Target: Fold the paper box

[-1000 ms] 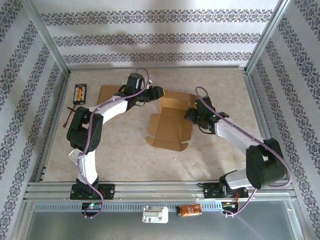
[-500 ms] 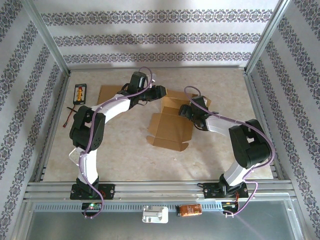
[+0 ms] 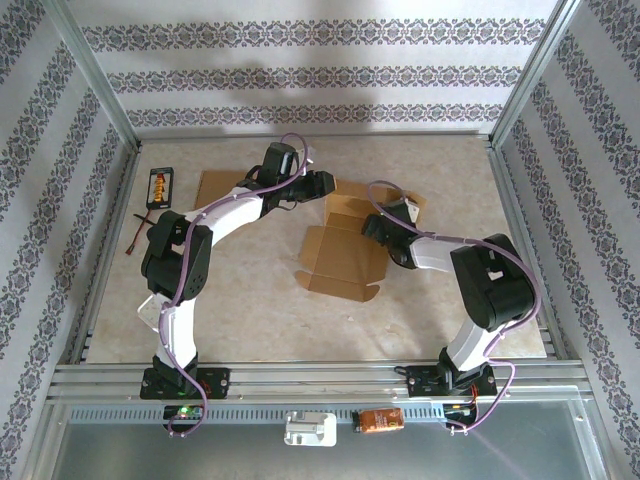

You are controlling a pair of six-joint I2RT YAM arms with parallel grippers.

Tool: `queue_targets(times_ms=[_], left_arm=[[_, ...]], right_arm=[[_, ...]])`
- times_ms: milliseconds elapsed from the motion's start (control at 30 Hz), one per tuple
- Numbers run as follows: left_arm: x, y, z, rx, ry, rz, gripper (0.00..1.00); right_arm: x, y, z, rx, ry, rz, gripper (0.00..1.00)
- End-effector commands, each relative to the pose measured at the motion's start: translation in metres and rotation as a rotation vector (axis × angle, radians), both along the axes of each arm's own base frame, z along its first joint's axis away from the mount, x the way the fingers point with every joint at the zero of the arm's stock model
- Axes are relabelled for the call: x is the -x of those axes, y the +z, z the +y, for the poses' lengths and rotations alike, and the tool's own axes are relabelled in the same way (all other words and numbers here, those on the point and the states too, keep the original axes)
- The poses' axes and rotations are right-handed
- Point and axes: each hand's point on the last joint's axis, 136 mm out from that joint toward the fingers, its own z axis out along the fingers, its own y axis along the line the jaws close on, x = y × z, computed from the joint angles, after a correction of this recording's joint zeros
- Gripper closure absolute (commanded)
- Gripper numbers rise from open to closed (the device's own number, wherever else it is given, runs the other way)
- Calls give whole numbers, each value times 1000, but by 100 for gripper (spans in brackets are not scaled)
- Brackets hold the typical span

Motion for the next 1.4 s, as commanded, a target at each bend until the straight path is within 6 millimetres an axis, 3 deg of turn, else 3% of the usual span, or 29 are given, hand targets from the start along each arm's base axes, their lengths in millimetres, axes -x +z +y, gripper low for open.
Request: queue_targets(times_ms=[0,167,333,467,700,833,967,1033,1133,1367], left_arm=[[7,-20,-2,-46,-21,48,60],[7,-21,-4,-41,-25,51,60],[8,-23,-3,-44,-25,54,60],[12,-22,-10,-23,-63,49,60],[22,-28,-21,-39,-132,54,61],[22,-28,-22,-42,-131,57,61],[21,-25,-21,-51,-121,47,60],[21,-26,-19,-62,-117,47,61],[20,-29,-17,-84,-106,49,60],[16,-30,-13,-108,-86,42,61]], right_arm=[[2,3,-20,51,-64,-15,2],[-10,-1,3,-111,-3,-12,5],[-18,4,18,-204,26,-49,27],[-27,23,32,-200,113,-117,50],[-31,36,65,-163,273,-157,58],[-30,34,80,-120,334,-158,54],[-29,24,82,-153,325,-130,51],[-27,36,82,-166,328,-152,45],[-17,68,77,-154,344,-214,31],[27,120,35,-21,330,-329,13]])
